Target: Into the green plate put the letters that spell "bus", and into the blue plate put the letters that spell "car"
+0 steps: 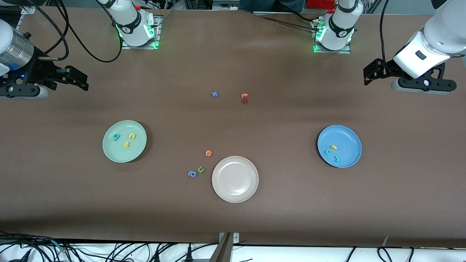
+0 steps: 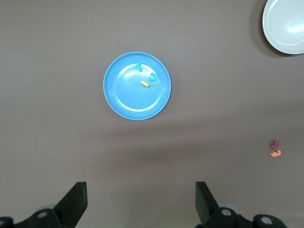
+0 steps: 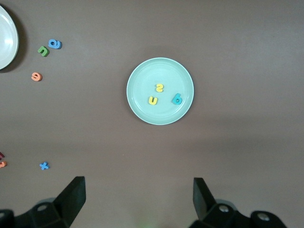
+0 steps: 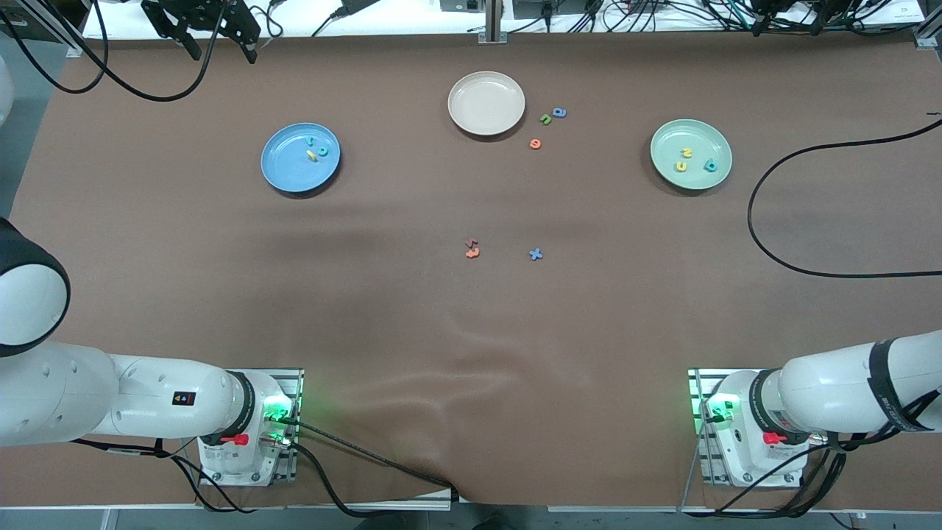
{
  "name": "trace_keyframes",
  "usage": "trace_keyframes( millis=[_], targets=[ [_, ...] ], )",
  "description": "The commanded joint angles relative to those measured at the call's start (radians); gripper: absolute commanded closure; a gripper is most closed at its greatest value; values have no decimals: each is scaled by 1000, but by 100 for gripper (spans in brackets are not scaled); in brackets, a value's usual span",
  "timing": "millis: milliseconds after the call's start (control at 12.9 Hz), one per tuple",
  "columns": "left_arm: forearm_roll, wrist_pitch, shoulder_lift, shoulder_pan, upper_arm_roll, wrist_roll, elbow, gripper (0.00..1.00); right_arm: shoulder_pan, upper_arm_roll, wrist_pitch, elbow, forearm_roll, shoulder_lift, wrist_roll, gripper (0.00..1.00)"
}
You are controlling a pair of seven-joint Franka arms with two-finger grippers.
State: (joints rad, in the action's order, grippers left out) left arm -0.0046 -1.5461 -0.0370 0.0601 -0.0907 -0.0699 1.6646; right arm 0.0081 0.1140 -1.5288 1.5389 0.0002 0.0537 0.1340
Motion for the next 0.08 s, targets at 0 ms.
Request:
trace_keyframes(
  millis=[0],
  targets=[
    [-2,23,12,1,0,-4,-31,0,1,0,10,-37,11,18,-14,0]
  ],
)
